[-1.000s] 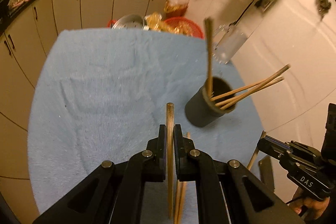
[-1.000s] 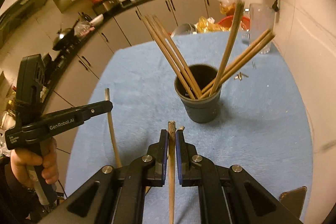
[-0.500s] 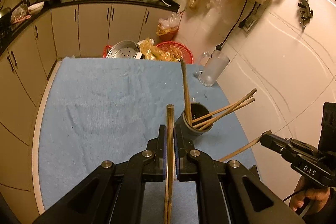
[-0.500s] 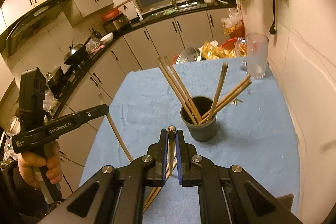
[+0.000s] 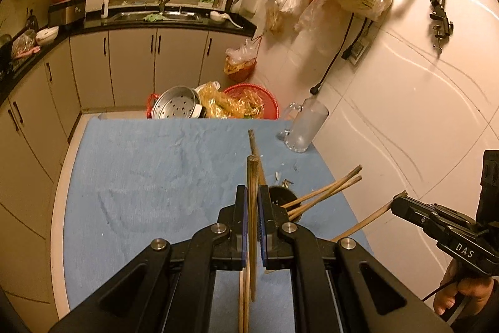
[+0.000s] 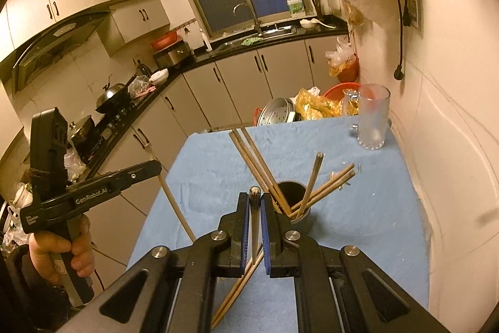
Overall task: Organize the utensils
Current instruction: 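Lift both held chopsticks up over the black cup, then lower the chopsticks into the black cup with both grippers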
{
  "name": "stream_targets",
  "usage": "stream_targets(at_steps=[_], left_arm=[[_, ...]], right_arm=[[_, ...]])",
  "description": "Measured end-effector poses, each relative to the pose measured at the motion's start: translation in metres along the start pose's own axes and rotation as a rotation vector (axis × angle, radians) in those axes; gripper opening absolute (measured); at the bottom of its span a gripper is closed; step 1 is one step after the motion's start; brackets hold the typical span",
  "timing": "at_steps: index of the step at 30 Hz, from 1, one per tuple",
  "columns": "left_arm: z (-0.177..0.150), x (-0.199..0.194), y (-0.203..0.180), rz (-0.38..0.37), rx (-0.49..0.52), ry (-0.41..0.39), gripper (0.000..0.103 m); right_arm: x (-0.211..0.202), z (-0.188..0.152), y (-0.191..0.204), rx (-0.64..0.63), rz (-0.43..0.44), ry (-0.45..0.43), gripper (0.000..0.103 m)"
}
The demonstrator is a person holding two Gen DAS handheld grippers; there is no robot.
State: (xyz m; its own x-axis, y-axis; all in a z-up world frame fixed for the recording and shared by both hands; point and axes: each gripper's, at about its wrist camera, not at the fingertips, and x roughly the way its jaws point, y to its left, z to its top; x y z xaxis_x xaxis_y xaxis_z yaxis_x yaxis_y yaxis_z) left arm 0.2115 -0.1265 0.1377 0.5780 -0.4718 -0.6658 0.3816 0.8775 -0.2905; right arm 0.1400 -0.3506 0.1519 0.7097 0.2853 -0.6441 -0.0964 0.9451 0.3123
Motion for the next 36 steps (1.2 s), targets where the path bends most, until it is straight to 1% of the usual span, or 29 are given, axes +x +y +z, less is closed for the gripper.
stream_targets(at_steps=[10, 19, 32, 36], left_arm=[[0.006, 0.001, -0.012, -0.004, 0.036, -0.008, 0.006], [0.011, 0.003, -0.016, -0.001, 0.047, -0.012, 0.006], [0.029, 0.005, -0.03, -0.021, 0.083, -0.035, 0.007], [0.039, 0.005, -0.036, -0.029, 0.091, -0.05, 0.007]], right_arm=[[-0.011, 0.006, -0.003, 0.002, -0.005, -0.021, 0.008], [-0.019, 0.009, -0.002, 0.009, -0.008, -0.043, 0.008], [-0.037, 0.03, 0.002, -0.007, -0.013, -0.102, 0.008], [-0.043, 0.038, 0.002, -0.014, -0.023, -0.126, 0.008]])
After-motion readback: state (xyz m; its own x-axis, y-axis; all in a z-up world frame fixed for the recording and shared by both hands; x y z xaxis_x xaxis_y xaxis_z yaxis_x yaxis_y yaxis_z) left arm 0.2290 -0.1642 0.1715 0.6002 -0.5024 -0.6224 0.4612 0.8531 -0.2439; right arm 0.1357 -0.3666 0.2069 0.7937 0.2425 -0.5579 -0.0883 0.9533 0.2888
